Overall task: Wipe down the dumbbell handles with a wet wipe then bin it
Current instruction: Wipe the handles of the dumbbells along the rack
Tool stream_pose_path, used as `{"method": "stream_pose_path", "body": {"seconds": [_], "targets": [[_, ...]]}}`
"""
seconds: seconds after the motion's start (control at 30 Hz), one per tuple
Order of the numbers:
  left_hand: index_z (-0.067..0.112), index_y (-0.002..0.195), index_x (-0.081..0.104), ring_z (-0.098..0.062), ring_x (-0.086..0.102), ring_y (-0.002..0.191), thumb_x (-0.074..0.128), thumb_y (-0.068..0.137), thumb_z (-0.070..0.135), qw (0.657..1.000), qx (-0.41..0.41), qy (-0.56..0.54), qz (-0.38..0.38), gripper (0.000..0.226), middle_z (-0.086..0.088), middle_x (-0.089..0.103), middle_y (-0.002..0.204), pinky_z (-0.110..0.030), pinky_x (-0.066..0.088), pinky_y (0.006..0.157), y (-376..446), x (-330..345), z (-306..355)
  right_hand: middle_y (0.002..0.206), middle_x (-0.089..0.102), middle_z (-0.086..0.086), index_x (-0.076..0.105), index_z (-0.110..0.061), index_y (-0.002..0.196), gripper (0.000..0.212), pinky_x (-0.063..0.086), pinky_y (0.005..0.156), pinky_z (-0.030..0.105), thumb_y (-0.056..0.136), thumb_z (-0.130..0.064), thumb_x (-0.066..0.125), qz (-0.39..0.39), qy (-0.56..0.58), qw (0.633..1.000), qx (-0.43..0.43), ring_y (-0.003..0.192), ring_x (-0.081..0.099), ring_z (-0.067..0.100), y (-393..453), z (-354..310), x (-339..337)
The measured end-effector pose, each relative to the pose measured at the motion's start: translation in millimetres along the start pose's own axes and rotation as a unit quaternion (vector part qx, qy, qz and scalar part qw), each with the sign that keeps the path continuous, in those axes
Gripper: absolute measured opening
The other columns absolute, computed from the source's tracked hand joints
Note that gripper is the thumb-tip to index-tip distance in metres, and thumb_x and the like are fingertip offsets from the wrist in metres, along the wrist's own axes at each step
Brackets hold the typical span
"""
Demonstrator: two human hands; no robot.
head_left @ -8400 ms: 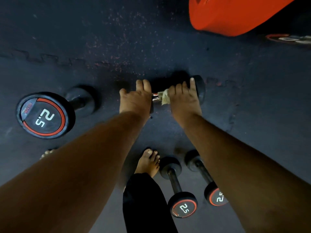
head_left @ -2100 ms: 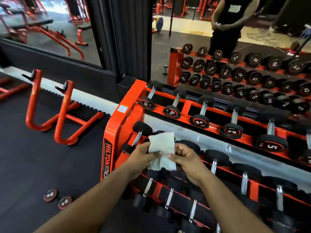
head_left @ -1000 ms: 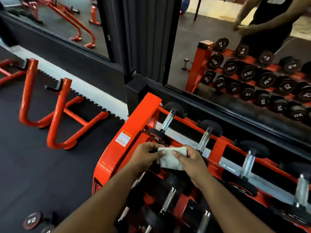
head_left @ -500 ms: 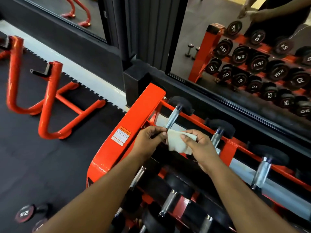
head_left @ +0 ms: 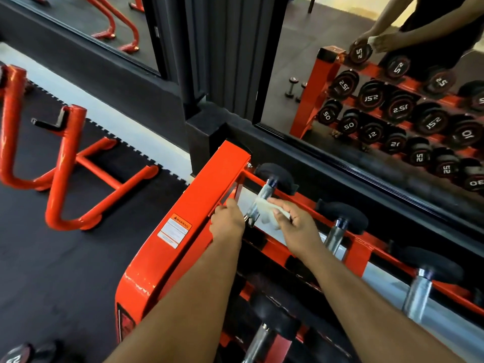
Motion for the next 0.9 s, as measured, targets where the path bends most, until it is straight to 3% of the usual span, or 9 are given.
{"method": "stream_pose_path", "body": {"seconds": [0.1,0.23,0.37,0.43,0.53,0.6,0.67,0.77,0.9], "targets": [[0.013,0.132,0.059,-0.038,0.054,0.125,0.031,0.098,0.046,0.998,0.017,0.015,0.051,0.055,-0.011,0.06,0.135,-0.049,0.041,0.111,-10.3,-2.6,7.3,0.128,0.063,-0.021,0.065,-0.032,0.129,0.032,0.048,0.107,0.036,0.103,-0.019,0.052,0.0,-0.02,0.998,-0.055,0.122,0.055,-0.006,14.5,6.3,-1.6],[0.012,0.143,0.05,-0.037,0.043,0.133,0.026,0.106,0.029,0.993,0.03,0.095,0.064,0.047,-0.014,0.05,0.146,-0.047,0.03,0.115,-12.2,-2.4,12.9,0.134,0.055,-0.024,0.051,-0.032,0.14,0.045,0.036,0.11,0.019,0.103,-0.008,0.043,-0.032,-0.155,0.963,-0.219,0.128,0.045,-0.011,27.8,1.5,3.5],[0.011,0.143,0.048,-0.038,0.042,0.133,0.027,0.106,0.03,0.991,0.041,0.11,0.07,0.047,-0.015,0.048,0.144,-0.049,0.03,0.114,-8.6,-1.9,14.4,0.16,0.034,0.008,0.026,-0.013,0.155,0.06,0.017,0.121,0.057,0.095,-0.012,0.028,-0.157,-0.494,0.747,-0.416,0.151,0.024,0.025,36.3,49.9,26.6],[0.022,0.141,0.049,-0.033,0.042,0.132,0.026,0.103,0.04,0.988,0.029,0.12,0.089,0.048,-0.009,0.05,0.142,-0.049,0.031,0.111,-5.8,0.0,10.8,0.163,0.025,0.011,0.025,-0.01,0.155,0.061,0.006,0.12,0.063,0.094,-0.012,0.031,-0.186,-0.544,0.692,-0.437,0.153,0.015,0.028,41.5,64.7,27.8],[0.028,0.134,0.052,-0.03,0.043,0.129,0.029,0.1,0.045,0.987,0.033,0.113,0.105,0.045,-0.004,0.053,0.137,-0.05,0.032,0.108,-6.7,3.2,7.2,0.149,0.046,0.014,0.048,-0.009,0.144,0.056,0.009,0.119,0.064,0.089,-0.013,0.045,-0.191,-0.576,0.642,-0.469,0.146,0.035,0.032,53.1,50.2,35.3],[0.028,0.132,0.053,-0.03,0.045,0.128,0.029,0.099,0.045,0.987,0.04,0.107,0.111,0.044,-0.005,0.055,0.137,-0.05,0.034,0.109,-8.5,2.3,7.5,0.127,0.061,0.014,0.065,-0.005,0.128,0.046,0.022,0.118,0.064,0.085,-0.014,0.049,-0.217,-0.575,0.63,-0.474,0.129,0.053,0.032,64.2,35.3,43.3],[0.028,0.13,0.054,-0.031,0.047,0.127,0.03,0.099,0.045,0.987,0.041,0.103,0.113,0.043,-0.005,0.057,0.136,-0.05,0.035,0.108,-9.1,1.6,8.6,0.121,0.061,0.012,0.065,-0.005,0.125,0.049,0.022,0.118,0.062,0.087,-0.015,0.035,-0.266,-0.581,0.627,-0.445,0.125,0.053,0.03,70.8,22.1,47.4],[0.027,0.125,0.056,-0.031,0.049,0.124,0.031,0.098,0.044,0.988,0.046,0.093,0.112,0.04,-0.005,0.059,0.131,-0.05,0.036,0.107,-8.2,1.0,8.4,0.142,0.053,0.015,0.057,-0.007,0.137,0.059,0.016,0.12,0.063,0.09,-0.015,0.022,-0.254,-0.607,0.618,-0.431,0.142,0.04,0.033,60.4,22.6,39.8],[0.029,0.119,0.057,-0.028,0.051,0.118,0.032,0.097,0.044,0.988,0.055,0.088,0.114,0.035,-0.002,0.061,0.124,-0.05,0.038,0.106,-8.7,2.3,8.1,0.153,0.045,0.014,0.047,-0.005,0.145,0.053,0.025,0.118,0.06,0.093,-0.013,0.037,-0.238,-0.585,0.626,-0.459,0.146,0.035,0.03,45.2,35.9,19.1]]}}
Point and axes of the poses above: each hand's wrist, its own y-axis towards the middle knuckle, its own x-axis out of the palm, z = x × y, the point moved 2 cm from there along y, towards the middle knuckle
